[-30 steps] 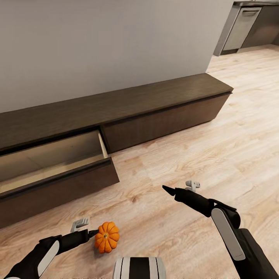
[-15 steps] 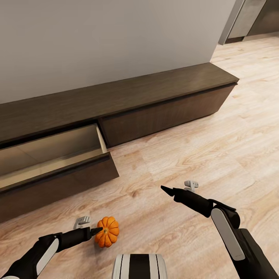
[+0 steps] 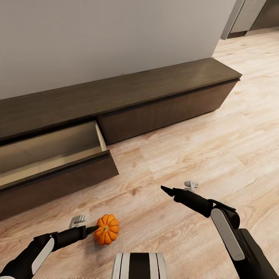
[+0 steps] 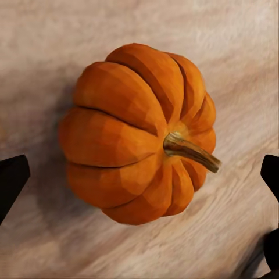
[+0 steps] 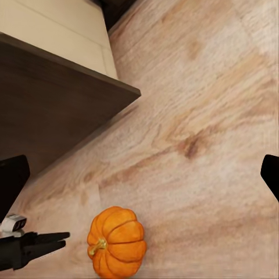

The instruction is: Place each of the two pumpkins and all three candles from the living room inside a cabinet in the living room (use any cabinet), then make sure every cabinet is closed, and position the cauldron so it is next to a table in the living room.

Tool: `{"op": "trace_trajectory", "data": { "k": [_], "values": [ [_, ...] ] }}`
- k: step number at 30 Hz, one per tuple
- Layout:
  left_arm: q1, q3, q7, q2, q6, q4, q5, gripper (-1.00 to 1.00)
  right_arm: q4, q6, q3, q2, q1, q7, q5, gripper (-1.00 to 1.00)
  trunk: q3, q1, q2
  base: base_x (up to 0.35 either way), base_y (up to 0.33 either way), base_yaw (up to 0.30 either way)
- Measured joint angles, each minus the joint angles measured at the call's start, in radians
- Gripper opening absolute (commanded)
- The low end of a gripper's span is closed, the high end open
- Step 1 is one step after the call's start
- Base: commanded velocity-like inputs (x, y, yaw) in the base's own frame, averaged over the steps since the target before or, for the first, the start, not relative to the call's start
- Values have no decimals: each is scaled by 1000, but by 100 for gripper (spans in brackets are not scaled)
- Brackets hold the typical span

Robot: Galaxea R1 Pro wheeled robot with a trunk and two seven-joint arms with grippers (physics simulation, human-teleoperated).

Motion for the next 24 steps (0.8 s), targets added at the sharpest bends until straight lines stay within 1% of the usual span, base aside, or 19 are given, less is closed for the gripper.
{"op": "trace_trajectory", "data": {
  "k": [2,4,7,8,17,19,24],
  "values": [
    [0,24,24,0,0,1,1,100,0,0,0,0,0,0,0,100,-8,1,0,0,0,0],
    [0,43,63,-1,0,1,1,100,0,0,0,0,0,0,0,100,-8,1,-1,0,0,0],
    [0,53,96,-5,1,1,1,100,0,0,1,0,0,0,0,100,-8,1,-1,0,0,0],
    [0,54,102,-6,1,2,0,100,0,0,0,0,0,0,0,100,-12,1,-1,0,0,0],
    [0,56,113,-11,-1,3,-1,100,0,0,1,0,0,-4,1,100,-46,5,-3,0,0,0],
    [0,56,113,-11,-1,4,-1,100,0,0,1,0,0,-5,1,100,-47,5,-3,0,0,0],
    [0,54,113,-16,-1,5,-4,100,1,0,1,0,0,-6,1,100,-66,8,-4,0,0,0]
  ]
}}
